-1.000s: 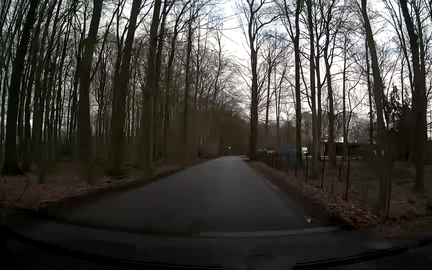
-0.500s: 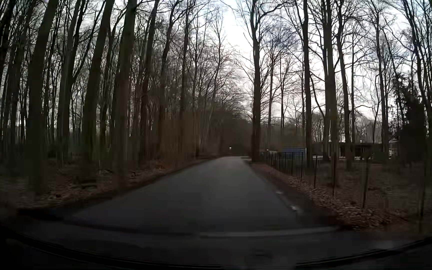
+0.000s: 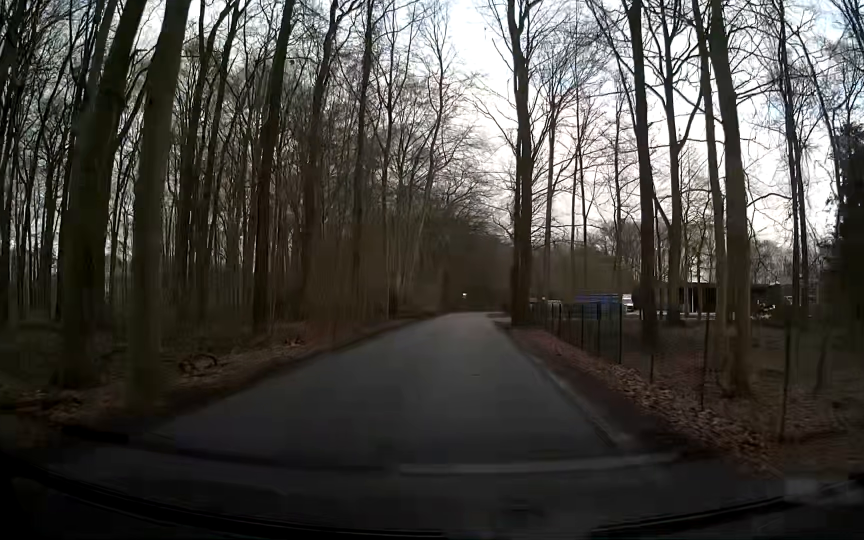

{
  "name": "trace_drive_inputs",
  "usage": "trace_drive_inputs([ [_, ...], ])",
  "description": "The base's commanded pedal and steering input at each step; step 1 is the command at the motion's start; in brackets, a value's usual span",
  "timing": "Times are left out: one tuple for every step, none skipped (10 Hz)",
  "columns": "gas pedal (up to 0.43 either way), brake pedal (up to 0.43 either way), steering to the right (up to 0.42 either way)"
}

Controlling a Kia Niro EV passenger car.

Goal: Follow the waypoints while adhering to traffic rules and regulations

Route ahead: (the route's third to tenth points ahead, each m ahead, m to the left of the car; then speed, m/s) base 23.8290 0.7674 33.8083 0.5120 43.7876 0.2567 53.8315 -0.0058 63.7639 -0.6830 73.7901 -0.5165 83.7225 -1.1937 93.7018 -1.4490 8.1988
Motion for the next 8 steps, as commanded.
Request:
trace_drive_inputs([
  [0.169,0.0,-0.005],
  [0.169,0.0,-0.005],
  [0.169,0.0,-0.005],
  [0.169,0.0,-0.003],
  [0.169,0.0,-0.002],
  [0.169,0.0,-0.002],
  [0.169,0.0,-0.001],
  [0.169,0.0,-0.001],
])
